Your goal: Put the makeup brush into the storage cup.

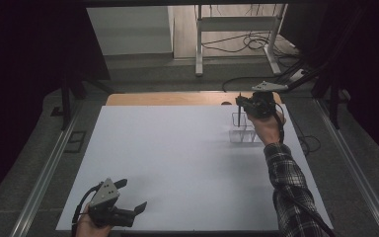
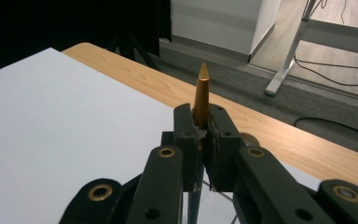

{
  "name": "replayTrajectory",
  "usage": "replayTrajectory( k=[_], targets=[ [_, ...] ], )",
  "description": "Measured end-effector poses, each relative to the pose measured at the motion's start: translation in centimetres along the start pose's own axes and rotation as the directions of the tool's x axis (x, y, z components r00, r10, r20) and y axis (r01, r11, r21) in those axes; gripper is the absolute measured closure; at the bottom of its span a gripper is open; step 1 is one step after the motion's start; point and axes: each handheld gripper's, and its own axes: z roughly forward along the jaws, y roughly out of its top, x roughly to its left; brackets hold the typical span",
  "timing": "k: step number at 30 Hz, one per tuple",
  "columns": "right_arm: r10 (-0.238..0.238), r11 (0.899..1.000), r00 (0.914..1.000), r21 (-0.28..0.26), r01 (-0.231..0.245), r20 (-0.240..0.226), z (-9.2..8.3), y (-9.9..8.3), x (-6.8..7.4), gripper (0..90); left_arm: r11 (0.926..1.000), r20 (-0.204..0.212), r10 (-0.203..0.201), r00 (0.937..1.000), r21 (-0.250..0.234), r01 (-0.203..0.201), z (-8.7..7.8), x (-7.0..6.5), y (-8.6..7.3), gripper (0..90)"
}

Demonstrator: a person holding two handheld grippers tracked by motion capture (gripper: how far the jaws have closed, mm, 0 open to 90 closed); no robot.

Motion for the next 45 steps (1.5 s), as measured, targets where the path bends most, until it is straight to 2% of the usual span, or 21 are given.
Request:
replayTrajectory(
  k=[24, 34, 38, 40, 42, 45],
  targets=[
    [0.018, 0.999, 0.9998, 0.041, -0.018, 0.005, 1.2, -2.1, -0.2, 83.6, 1.0000, 0.003, 0.001, 1.0000, 0.001, -0.001, 0.0, 0.0, 0.0, 3.1],
    [0.038, 0.997, 0.9992, 0.065, -0.039, 0.013, 1.7, -2.9, -0.4, 83.1, 1.0000, 0.003, 0.001, 1.0000, 0.001, -0.001, 0.0, 0.0, 0.0, 3.2],
    [0.044, 0.996, 0.9990, 0.075, -0.044, 0.002, 1.9, -3.0, -0.5, 82.4, 1.0000, 0.003, 0.002, 1.0000, 0.003, -0.002, 0.0, 0.0, 0.0, 3.2],
    [0.042, 0.996, 0.9991, 0.076, -0.043, 0.010, 1.9, -2.9, -0.4, 73.6, 1.0000, 0.002, 0.003, 1.0000, 0.004, -0.003, 0.0, 0.0, 0.0, 3.2],
    [0.048, 0.996, 0.9989, 0.078, -0.047, -0.002, 2.0, -2.7, -0.3, 55.7, 1.0000, 0.003, 0.003, 1.0000, 0.003, -0.003, 0.1, 0.0, 0.0, 3.2],
    [0.040, 0.995, 0.9989, 0.094, -0.042, 0.022, 2.4, -2.4, -0.2, 29.8, 1.0000, 0.002, 0.003, 1.0000, 0.004, -0.003, 0.1, 0.0, 0.0, 3.2]
  ],
)
